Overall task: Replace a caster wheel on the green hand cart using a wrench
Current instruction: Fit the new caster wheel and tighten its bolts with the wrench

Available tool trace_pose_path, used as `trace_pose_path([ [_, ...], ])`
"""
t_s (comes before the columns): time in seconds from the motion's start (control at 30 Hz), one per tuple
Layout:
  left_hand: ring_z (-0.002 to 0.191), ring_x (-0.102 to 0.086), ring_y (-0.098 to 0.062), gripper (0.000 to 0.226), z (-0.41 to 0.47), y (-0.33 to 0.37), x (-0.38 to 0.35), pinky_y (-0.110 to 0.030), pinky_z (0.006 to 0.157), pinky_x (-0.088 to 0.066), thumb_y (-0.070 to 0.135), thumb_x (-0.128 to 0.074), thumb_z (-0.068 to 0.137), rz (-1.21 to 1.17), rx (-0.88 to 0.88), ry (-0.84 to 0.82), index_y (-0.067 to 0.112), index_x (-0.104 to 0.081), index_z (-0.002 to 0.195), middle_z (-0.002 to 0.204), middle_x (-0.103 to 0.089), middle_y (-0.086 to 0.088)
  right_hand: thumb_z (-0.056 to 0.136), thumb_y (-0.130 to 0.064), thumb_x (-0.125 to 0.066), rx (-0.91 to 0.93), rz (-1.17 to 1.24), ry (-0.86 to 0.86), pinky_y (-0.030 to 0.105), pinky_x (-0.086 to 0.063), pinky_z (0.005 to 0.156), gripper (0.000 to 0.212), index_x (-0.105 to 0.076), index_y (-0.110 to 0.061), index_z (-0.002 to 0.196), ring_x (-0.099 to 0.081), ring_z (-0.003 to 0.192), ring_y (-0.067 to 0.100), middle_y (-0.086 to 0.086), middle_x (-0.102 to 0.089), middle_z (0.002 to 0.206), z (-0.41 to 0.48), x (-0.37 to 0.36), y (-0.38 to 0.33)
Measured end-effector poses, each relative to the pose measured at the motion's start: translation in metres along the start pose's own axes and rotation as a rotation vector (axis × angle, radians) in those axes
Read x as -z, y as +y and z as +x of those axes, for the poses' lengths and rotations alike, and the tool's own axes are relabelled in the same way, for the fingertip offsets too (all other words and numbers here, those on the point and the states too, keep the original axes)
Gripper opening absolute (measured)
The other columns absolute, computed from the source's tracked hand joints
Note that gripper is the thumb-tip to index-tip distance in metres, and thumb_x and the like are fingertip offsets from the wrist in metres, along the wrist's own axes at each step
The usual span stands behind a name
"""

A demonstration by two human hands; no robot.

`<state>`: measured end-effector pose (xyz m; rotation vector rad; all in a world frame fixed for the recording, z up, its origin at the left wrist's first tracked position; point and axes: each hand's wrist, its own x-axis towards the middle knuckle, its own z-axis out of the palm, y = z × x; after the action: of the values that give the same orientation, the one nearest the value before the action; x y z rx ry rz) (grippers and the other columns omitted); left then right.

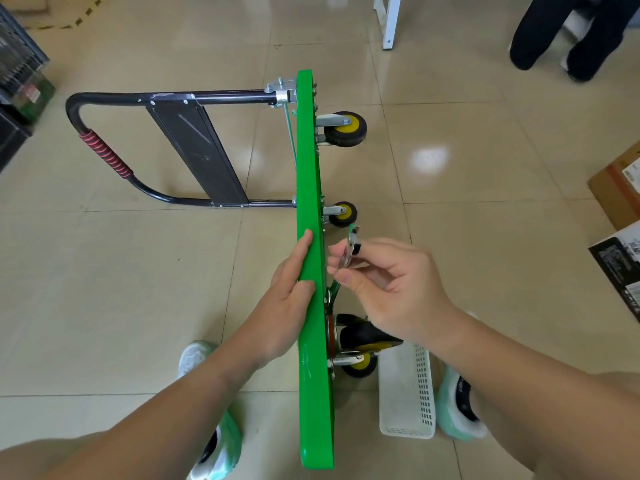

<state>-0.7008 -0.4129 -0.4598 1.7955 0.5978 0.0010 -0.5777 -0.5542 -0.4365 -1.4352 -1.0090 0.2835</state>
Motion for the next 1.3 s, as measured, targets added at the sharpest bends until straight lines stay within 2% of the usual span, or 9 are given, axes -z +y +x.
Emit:
trace_pose_path([
  [0.07, 0.139, -0.027, 0.020, 0.071, 0.001, -0.002, 0.000, -0.006, 0.106, -0.025, 0.034, -0.032, 0.099, 0.010, -0.004, 0.002, 0.056, -0.007, 0.161, 0.164, -0.021, 0.024, 0.084, 0.003, -0.073, 0.038, -0.033, -0.016, 0.037, -0.061, 0.088, 0.027, -0.073, 0.000, 0.110, -0.075, 0.093, 0.020, 0.011, -0.074, 0.103, -0.001, -0.002, 0.001],
  [0.2, 0.134, -0.025, 0.027, 0.069, 0.003, -0.005, 0.001, 0.003, 0.099, -0.024, 0.029, -0.033, 0.103, 0.029, -0.008, 0.004, 0.052, -0.007, 0.162, 0.163, -0.022, 0.025, 0.087, -0.001, -0.072, 0.062, -0.064, -0.044, 0.039, -0.062, 0.087, 0.022, -0.074, 0.002, 0.108, -0.074, 0.094, 0.020, 0.006, -0.072, 0.101, 0.000, -0.005, 0.004],
  [0.4, 0.144, -0.024, 0.013, 0.066, 0.002, -0.004, 0.003, -0.011, 0.113, -0.021, 0.021, -0.034, 0.111, 0.044, -0.011, 0.006, 0.055, -0.007, 0.161, 0.162, -0.021, 0.026, 0.088, -0.006, -0.073, 0.169, -0.159, -0.092, 0.042, -0.061, 0.080, 0.021, -0.074, 0.000, 0.109, -0.072, 0.090, 0.024, 0.007, -0.073, 0.098, 0.001, -0.004, 0.005],
  [0.57, 0.137, -0.026, 0.023, 0.063, 0.001, -0.003, 0.004, -0.010, 0.110, -0.023, 0.025, -0.034, 0.112, 0.048, -0.010, -0.003, 0.058, -0.008, 0.159, 0.159, -0.023, 0.029, 0.083, 0.001, -0.075, 0.260, -0.247, -0.095, 0.037, -0.061, 0.081, 0.021, -0.076, 0.001, 0.105, -0.072, 0.092, 0.020, 0.006, -0.074, 0.101, -0.008, -0.007, 0.009],
  [0.73, 0.142, -0.026, 0.017, 0.066, 0.000, -0.001, 0.003, -0.009, 0.109, -0.026, 0.027, -0.034, 0.108, 0.030, -0.002, -0.010, 0.057, -0.007, 0.160, 0.163, -0.021, 0.027, 0.085, 0.007, -0.073, 0.045, -0.074, -0.015, 0.035, -0.061, 0.087, 0.026, -0.074, 0.001, 0.110, -0.074, 0.093, 0.018, 0.009, -0.074, 0.099, -0.004, -0.009, 0.011],
  [0.87, 0.148, -0.026, 0.008, 0.074, -0.001, 0.002, 0.004, -0.033, 0.126, -0.026, 0.038, -0.031, 0.093, 0.012, -0.002, -0.023, 0.059, -0.006, 0.160, 0.161, -0.020, 0.029, 0.087, 0.007, -0.071, -0.212, 0.067, 0.026, 0.031, -0.061, 0.085, 0.032, -0.074, -0.016, 0.109, -0.076, 0.091, 0.015, -0.002, -0.077, 0.096, 0.016, -0.014, 0.010],
  [0.93, 0.147, -0.029, 0.007, 0.074, -0.001, 0.002, 0.004, -0.035, 0.126, -0.028, 0.038, -0.032, 0.093, -0.003, 0.007, -0.024, 0.058, -0.006, 0.160, 0.159, -0.022, 0.029, 0.091, 0.004, -0.069, -0.393, 0.149, 0.042, 0.025, -0.061, 0.077, 0.033, -0.072, -0.026, 0.105, -0.077, 0.086, 0.013, -0.011, -0.078, 0.088, 0.028, -0.013, 0.014],
  [1.1, 0.135, -0.023, 0.029, 0.071, 0.001, -0.002, 0.005, -0.018, 0.116, -0.027, 0.036, -0.033, 0.097, 0.007, 0.015, -0.046, 0.062, -0.006, 0.158, 0.148, -0.020, 0.046, 0.093, -0.001, -0.068, -0.709, 0.156, 0.070, 0.033, -0.064, 0.067, 0.021, -0.072, -0.022, 0.091, -0.077, 0.074, 0.018, -0.001, -0.077, 0.078, 0.054, -0.012, 0.039],
  [1.3, 0.130, -0.019, 0.035, 0.072, 0.004, -0.005, 0.007, 0.002, 0.102, -0.024, 0.039, -0.031, 0.094, 0.028, 0.009, -0.067, 0.067, -0.004, 0.155, 0.142, -0.012, 0.055, 0.094, 0.005, -0.063, -1.189, 0.290, 0.113, 0.032, -0.059, 0.052, 0.002, -0.061, 0.005, 0.095, -0.074, 0.057, 0.025, 0.015, -0.073, 0.071, 0.067, -0.011, 0.071],
])
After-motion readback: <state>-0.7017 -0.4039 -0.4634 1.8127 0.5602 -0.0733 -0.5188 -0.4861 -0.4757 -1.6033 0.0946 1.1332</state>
